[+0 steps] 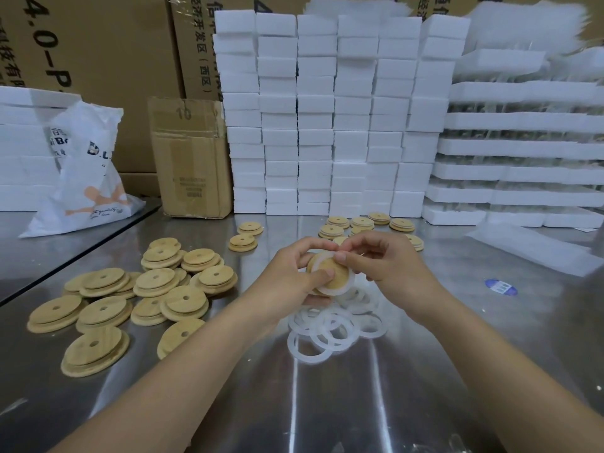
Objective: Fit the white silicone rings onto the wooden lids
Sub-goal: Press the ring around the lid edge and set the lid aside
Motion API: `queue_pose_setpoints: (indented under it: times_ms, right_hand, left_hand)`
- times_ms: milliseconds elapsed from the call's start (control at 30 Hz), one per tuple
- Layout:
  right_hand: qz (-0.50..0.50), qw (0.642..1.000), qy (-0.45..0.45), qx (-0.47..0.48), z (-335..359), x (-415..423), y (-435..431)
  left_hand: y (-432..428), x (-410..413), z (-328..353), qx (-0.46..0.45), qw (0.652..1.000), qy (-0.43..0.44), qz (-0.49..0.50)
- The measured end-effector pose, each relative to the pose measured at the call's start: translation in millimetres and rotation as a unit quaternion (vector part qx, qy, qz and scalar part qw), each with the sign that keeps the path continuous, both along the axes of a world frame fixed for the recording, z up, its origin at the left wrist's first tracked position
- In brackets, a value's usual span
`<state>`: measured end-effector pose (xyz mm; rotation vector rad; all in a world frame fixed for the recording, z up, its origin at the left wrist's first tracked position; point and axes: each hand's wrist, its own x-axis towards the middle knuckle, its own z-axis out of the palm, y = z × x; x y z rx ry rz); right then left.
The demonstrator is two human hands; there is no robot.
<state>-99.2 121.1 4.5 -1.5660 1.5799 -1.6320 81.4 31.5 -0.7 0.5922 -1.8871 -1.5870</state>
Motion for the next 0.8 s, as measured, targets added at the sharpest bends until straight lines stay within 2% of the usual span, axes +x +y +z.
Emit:
queue_pose_setpoints:
  times_ms: [433, 800]
  right_hand:
    - [-0.005, 0.999, 0.024, 0.02, 4.3, -0.9, 4.2]
    - [0.001, 1.0, 0.001, 0.018, 1.9, -2.3, 1.2]
  left_hand:
    - [0.6, 5.4, 5.7, -0.006, 1.0, -0.009, -0.002]
    - [-2.5, 1.5, 2.8, -0.06, 0.998, -0.031, -0.01]
